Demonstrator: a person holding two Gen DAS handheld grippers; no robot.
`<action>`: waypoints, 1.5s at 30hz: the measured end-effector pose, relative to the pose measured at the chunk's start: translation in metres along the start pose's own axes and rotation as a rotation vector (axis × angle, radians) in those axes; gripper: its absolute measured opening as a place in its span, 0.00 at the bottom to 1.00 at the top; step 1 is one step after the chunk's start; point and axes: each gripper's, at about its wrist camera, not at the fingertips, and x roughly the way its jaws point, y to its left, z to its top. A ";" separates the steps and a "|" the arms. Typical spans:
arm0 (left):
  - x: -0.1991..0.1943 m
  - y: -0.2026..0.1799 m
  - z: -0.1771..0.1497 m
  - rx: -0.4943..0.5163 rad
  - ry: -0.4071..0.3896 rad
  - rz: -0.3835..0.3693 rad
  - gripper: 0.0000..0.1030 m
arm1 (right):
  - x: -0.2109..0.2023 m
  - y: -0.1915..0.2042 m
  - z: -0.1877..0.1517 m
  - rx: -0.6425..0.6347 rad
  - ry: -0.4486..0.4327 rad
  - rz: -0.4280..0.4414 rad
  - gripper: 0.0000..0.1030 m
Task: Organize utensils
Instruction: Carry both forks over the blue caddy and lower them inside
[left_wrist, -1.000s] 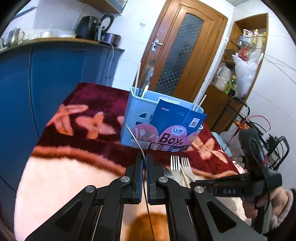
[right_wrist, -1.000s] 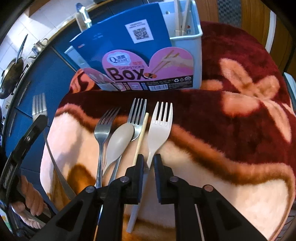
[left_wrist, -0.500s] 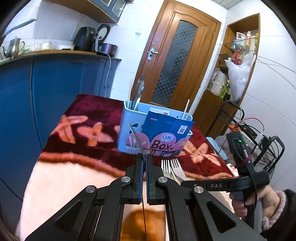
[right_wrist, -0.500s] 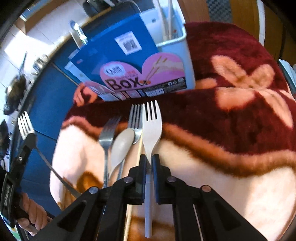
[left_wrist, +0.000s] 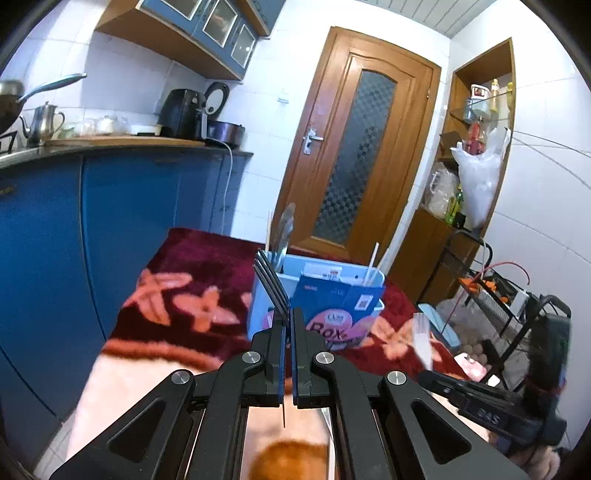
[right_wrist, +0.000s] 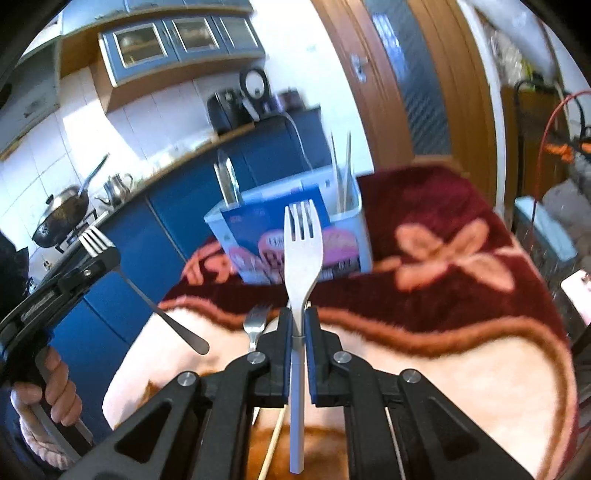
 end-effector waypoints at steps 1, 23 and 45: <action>0.001 0.000 0.002 0.004 -0.003 0.004 0.02 | -0.003 0.000 0.001 -0.006 -0.018 0.003 0.08; 0.042 -0.025 0.107 0.084 -0.223 0.072 0.02 | 0.000 -0.021 0.039 -0.096 -0.176 -0.018 0.08; 0.136 -0.005 0.074 0.106 -0.014 0.057 0.01 | 0.072 -0.025 0.124 -0.157 -0.377 -0.005 0.08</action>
